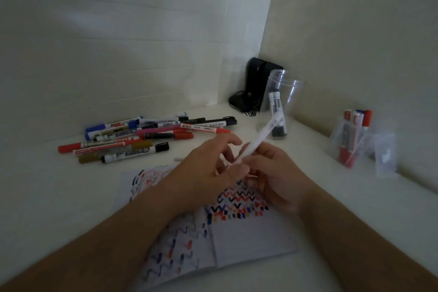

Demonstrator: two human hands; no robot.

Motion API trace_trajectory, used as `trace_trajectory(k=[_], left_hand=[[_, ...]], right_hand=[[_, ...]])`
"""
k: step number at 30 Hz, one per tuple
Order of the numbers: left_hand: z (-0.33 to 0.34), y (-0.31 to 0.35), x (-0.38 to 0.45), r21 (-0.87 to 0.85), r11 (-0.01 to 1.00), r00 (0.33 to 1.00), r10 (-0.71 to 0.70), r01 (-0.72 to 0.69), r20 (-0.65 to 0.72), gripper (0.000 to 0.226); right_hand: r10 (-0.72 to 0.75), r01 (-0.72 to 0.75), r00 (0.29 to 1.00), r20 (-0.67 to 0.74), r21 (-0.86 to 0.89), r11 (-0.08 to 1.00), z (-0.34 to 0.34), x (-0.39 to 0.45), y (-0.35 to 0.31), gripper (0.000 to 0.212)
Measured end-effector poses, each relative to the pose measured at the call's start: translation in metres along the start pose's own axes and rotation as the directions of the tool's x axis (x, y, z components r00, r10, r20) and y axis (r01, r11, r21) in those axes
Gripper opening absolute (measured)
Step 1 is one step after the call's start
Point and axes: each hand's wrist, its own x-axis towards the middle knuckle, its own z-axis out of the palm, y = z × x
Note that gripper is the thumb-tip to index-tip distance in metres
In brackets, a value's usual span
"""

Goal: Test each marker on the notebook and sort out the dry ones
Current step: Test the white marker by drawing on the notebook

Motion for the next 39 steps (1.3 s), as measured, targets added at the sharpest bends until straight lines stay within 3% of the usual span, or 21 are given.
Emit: trace_trajectory(k=[2,5,10,15,19,22,24,27,30,32,35,39], left_hand=[[0.006,0.0,-0.001,0.174,0.979,0.994,0.11,-0.109,0.005,0.037],[0.01,-0.003,0.001,0.287,0.937,0.977,0.212,-0.202,-0.005,0.016],[0.013,-0.003,-0.001,0.31,0.94,0.989,0.143,-0.144,0.025,0.009],[0.014,0.0,0.001,0.257,0.955,0.986,0.118,-0.145,0.121,0.005],[0.007,-0.002,0.002,0.158,0.984,0.991,0.063,-0.081,0.115,0.013],[0.002,-0.008,0.002,0.113,0.993,0.989,-0.051,0.036,0.136,0.058],[-0.003,-0.011,0.0,0.165,0.982,0.98,-0.12,0.094,0.159,0.08],[-0.007,-0.014,-0.004,0.353,0.936,0.967,-0.094,0.005,0.236,0.057],[-0.003,-0.014,-0.003,0.402,0.909,0.956,-0.013,-0.112,0.294,0.035],[-0.001,-0.015,-0.001,0.378,0.918,0.949,-0.009,-0.118,0.316,0.029],[-0.001,-0.015,-0.002,0.34,0.932,0.943,0.003,-0.123,0.334,0.026],[0.001,-0.013,-0.002,0.33,0.934,0.945,0.02,-0.134,0.327,0.026]], right_hand=[[-0.039,0.039,0.999,0.002,-0.086,0.996,0.007,-0.003,0.003,0.008],[-0.035,0.037,0.999,0.029,-0.065,0.997,0.007,-0.005,0.006,0.009],[-0.047,0.049,0.994,-0.098,0.014,0.999,0.002,-0.001,0.008,0.001],[-0.038,0.045,0.99,-0.133,0.049,0.998,0.001,0.0,0.009,0.016],[-0.062,0.067,0.993,-0.098,0.054,0.996,-0.001,-0.002,0.008,0.014],[-0.083,0.085,0.996,-0.022,0.113,0.99,-0.012,-0.004,-0.001,0.005],[-0.079,0.068,0.996,0.028,0.282,0.957,-0.026,-0.006,-0.01,0.009],[-0.062,0.002,0.993,0.105,0.496,0.868,-0.043,-0.008,-0.016,0.018],[-0.072,-0.031,0.984,0.164,0.553,0.832,-0.046,-0.008,-0.014,0.022],[-0.072,-0.012,0.986,0.153,0.49,0.871,-0.041,-0.009,-0.013,0.03],[-0.037,0.032,0.999,0.031,0.15,0.988,-0.035,-0.012,-0.017,0.033],[-0.035,0.03,0.999,-0.016,-0.248,0.968,-0.035,-0.028,-0.018,0.026]])
